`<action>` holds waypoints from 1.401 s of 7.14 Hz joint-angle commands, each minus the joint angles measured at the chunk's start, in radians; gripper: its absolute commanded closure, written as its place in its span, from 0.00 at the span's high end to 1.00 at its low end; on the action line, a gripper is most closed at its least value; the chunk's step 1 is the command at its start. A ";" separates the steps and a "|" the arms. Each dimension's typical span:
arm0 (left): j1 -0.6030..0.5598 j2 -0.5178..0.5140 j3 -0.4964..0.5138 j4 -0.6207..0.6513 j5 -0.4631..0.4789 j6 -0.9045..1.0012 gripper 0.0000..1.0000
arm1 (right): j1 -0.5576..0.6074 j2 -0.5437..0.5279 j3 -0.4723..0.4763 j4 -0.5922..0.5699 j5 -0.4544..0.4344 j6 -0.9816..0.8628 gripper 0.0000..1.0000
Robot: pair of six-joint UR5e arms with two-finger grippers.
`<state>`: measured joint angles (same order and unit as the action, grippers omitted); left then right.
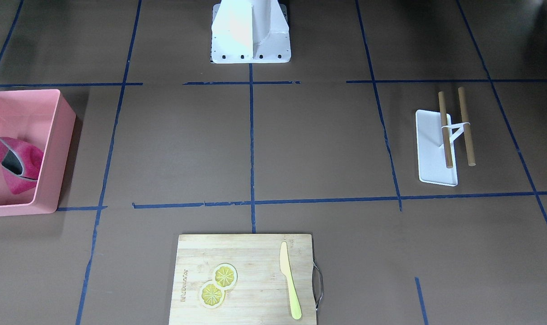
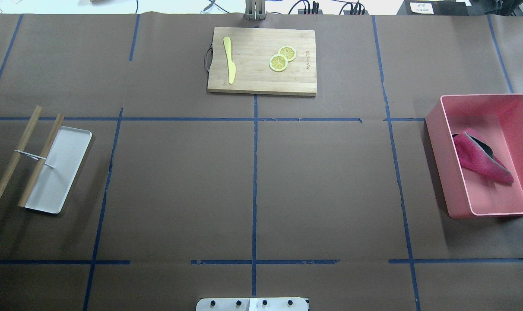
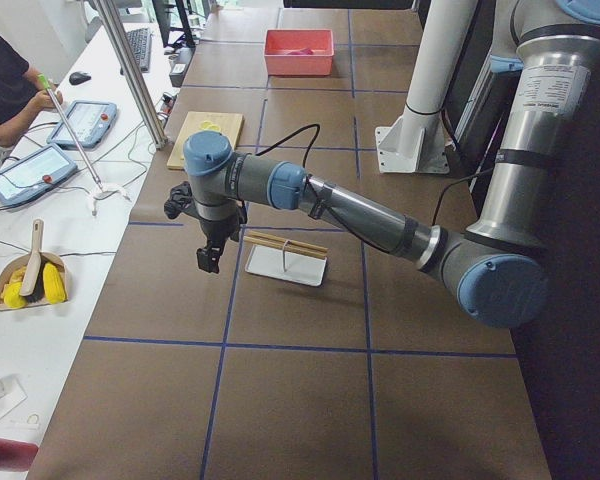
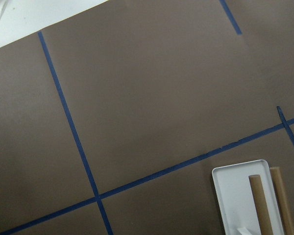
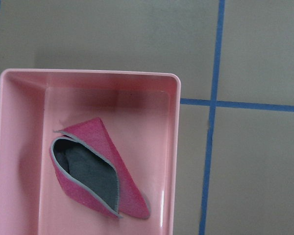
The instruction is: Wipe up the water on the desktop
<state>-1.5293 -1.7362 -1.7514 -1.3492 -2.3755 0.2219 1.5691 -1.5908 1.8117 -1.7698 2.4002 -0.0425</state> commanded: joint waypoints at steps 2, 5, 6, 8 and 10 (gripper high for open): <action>-0.026 0.062 0.133 0.012 -0.031 0.099 1.00 | 0.074 -0.017 -0.080 -0.026 -0.009 -0.112 1.00; -0.026 0.119 0.098 0.013 -0.019 0.086 1.00 | 0.074 -0.018 -0.075 -0.025 -0.009 -0.112 1.00; -0.026 0.121 0.093 0.012 -0.030 0.068 1.00 | 0.074 -0.020 -0.072 -0.025 -0.010 -0.111 1.00; -0.025 0.127 0.060 0.010 -0.031 0.070 1.00 | 0.072 -0.021 -0.066 -0.023 -0.013 -0.119 1.00; -0.025 0.116 0.062 0.016 -0.033 0.073 1.00 | 0.071 -0.040 -0.061 0.022 -0.009 -0.116 1.00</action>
<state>-1.5541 -1.6166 -1.6894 -1.3369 -2.4090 0.2923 1.6407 -1.6176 1.7463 -1.7729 2.3881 -0.1590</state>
